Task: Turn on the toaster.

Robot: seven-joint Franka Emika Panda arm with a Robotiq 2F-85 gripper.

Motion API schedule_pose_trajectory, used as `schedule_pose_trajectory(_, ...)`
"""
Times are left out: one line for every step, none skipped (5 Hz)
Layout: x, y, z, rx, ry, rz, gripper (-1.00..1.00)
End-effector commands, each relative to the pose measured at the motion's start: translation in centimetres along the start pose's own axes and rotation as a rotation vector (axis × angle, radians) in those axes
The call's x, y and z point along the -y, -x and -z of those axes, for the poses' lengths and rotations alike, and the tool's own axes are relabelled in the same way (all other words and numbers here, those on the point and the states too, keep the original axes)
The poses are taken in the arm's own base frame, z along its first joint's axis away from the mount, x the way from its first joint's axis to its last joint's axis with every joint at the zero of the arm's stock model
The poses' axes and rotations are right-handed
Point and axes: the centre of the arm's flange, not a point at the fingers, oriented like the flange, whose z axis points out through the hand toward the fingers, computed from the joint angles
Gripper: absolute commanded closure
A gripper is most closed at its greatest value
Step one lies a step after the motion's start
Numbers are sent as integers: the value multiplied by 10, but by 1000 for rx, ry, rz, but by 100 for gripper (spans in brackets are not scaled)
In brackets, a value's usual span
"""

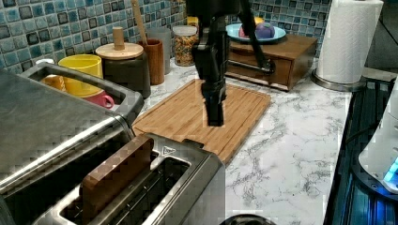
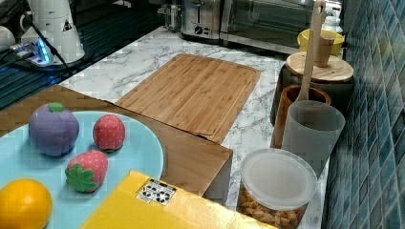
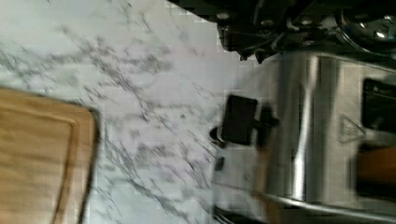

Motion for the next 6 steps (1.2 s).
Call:
schedule_pose_trajectory(3,-43,17,-129,-26,-210,100)
schedule_pose_trajectory(2,-50,19,-133,-42,-219,100)
schedule_pose_trajectory(9,-49,17,-135,-44,-189,100)
schedule_pose_trajectory(12,-52,5,-95,-23,-169,100)
schedule_pose_trajectory(18,-54,-15,-22,13,-126,100)
schedule_pose_trajectory(15,-58,-35,-4,59,-145,100)
